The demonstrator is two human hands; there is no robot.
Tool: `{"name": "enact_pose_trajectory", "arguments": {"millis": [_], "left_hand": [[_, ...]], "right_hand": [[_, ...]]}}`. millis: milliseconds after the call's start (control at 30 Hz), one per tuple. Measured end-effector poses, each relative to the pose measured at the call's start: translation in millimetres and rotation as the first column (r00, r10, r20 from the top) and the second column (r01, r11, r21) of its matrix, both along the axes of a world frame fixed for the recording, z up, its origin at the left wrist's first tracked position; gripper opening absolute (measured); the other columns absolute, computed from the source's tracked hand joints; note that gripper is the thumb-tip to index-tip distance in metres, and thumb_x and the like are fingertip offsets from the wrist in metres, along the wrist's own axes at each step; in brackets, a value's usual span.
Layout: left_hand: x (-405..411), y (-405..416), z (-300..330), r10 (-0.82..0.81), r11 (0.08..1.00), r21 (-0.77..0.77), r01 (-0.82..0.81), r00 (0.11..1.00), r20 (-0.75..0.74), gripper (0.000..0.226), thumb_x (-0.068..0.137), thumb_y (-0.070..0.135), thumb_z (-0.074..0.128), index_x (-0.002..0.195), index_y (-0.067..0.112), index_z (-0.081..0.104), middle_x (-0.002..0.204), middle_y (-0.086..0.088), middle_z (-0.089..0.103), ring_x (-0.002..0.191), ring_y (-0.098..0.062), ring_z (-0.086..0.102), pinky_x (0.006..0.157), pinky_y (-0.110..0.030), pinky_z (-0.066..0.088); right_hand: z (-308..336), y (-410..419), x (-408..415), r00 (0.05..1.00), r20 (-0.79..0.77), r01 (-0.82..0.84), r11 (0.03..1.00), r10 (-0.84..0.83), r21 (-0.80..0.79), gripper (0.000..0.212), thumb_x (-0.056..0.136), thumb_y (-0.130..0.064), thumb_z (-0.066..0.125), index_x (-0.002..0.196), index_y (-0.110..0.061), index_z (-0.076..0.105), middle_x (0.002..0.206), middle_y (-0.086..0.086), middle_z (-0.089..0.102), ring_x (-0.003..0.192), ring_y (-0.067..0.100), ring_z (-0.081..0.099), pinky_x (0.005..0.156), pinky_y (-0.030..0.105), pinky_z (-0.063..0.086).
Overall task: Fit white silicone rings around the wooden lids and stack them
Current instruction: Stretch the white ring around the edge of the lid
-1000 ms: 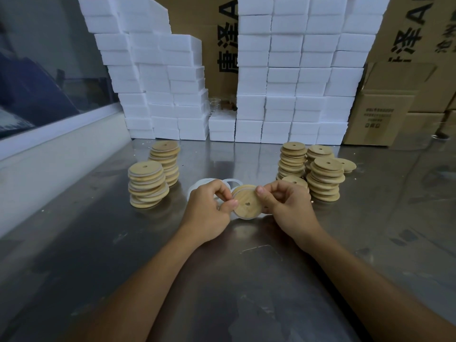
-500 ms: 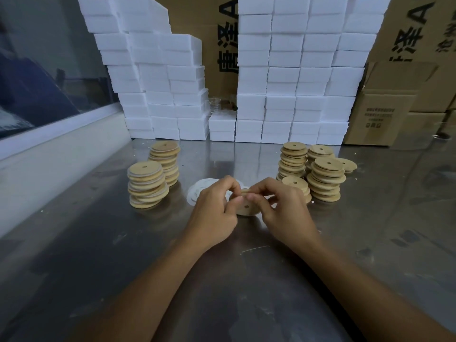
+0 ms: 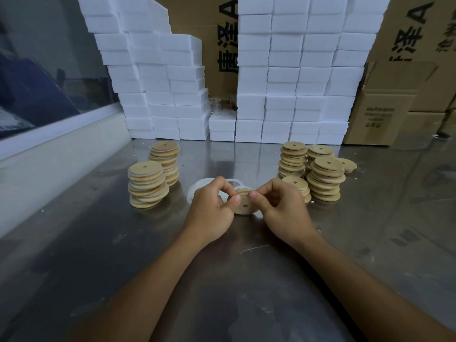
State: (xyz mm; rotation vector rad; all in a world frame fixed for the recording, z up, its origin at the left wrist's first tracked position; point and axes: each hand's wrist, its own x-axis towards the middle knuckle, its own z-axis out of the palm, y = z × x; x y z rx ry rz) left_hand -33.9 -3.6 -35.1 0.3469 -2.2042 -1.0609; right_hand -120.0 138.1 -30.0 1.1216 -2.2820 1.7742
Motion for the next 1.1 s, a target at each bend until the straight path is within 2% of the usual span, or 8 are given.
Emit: {"name": "enact_pose_trajectory", "arguments": {"millis": [167,333,467,600,767,867,933,1100], "left_hand": [[0,-1,1,0.015,0.998,0.066,-0.015,1.0,0.003,0.021,0.088,0.017,0.068,0.075,0.026,0.054,0.059,0.002,0.057,0.055,-0.021,0.056,0.054,-0.036,0.047],[2,-3,4,0.015,0.983,0.183,-0.022,0.999,0.041,0.013,0.089,0.015,0.067,0.083,0.008,0.058,0.042,0.006,0.056,0.036,-0.012,0.051,0.043,-0.022,0.045],[4,-3,8,0.027,0.984,0.176,-0.033,0.999,0.04,0.014,0.088,0.014,0.068,0.082,0.005,0.06,0.042,0.002,0.053,0.034,-0.014,0.049,0.042,-0.023,0.044],[4,-1,8,0.027,0.986,0.163,-0.033,0.999,0.041,0.013,0.088,0.014,0.068,0.08,0.008,0.06,0.039,0.002,0.053,0.034,-0.015,0.05,0.041,-0.023,0.044],[5,1,6,0.036,0.999,0.033,-0.036,0.999,-0.004,0.019,0.082,0.009,0.069,0.071,0.021,0.06,0.044,0.005,0.051,0.043,-0.02,0.049,0.047,-0.035,0.044],[5,-1,6,0.032,0.998,-0.054,-0.031,0.999,0.018,0.023,0.081,0.009,0.069,0.069,0.026,0.058,0.044,0.006,0.05,0.041,-0.013,0.044,0.044,-0.026,0.039],[4,-2,7,0.038,0.998,-0.046,-0.036,0.999,0.03,0.025,0.08,0.009,0.069,0.068,0.027,0.057,0.043,0.011,0.051,0.041,-0.009,0.046,0.043,-0.018,0.037],[4,-4,5,0.065,0.998,0.006,-0.065,0.997,0.043,0.027,0.078,0.007,0.071,0.064,0.027,0.06,0.047,0.012,0.052,0.054,-0.016,0.057,0.054,-0.02,0.04]], "right_hand": [[-1,3,-5,1.0,-0.009,0.028,0.999,-0.028,0.015,0.011,0.085,-0.02,0.075,0.084,-0.011,0.07,0.078,-0.002,0.072,0.074,0.011,0.07,0.073,0.036,0.06],[-2,5,-9,1.0,0.029,-0.008,1.0,0.008,0.004,0.007,0.083,-0.012,0.077,0.084,-0.017,0.072,0.08,-0.004,0.074,0.076,0.01,0.071,0.077,0.035,0.06],[-3,5,-11,0.998,0.059,-0.024,1.0,0.023,0.012,0.013,0.083,-0.008,0.076,0.083,-0.02,0.07,0.082,-0.004,0.074,0.079,0.011,0.071,0.078,0.038,0.061],[-4,4,-12,1.0,-0.001,0.011,1.0,-0.011,0.027,0.008,0.087,-0.007,0.072,0.083,-0.014,0.07,0.079,-0.004,0.071,0.076,0.014,0.068,0.076,0.043,0.059],[-2,5,-10,0.997,-0.06,0.044,0.998,-0.041,0.043,0.011,0.089,-0.005,0.067,0.082,-0.014,0.067,0.079,-0.005,0.069,0.079,0.009,0.063,0.073,0.035,0.056],[0,6,-9,0.998,-0.039,0.049,0.998,-0.047,0.035,0.01,0.09,-0.005,0.067,0.083,-0.012,0.068,0.081,-0.003,0.069,0.083,0.014,0.064,0.075,0.041,0.058],[1,6,-9,0.998,-0.015,0.056,0.998,-0.056,0.023,0.007,0.089,-0.008,0.069,0.084,-0.012,0.07,0.081,-0.002,0.07,0.083,0.015,0.066,0.077,0.042,0.058],[0,5,-8,0.999,0.001,0.036,0.999,-0.036,0.033,0.006,0.089,-0.018,0.071,0.09,-0.012,0.07,0.084,-0.002,0.072,0.081,0.011,0.068,0.078,0.037,0.06]]}}
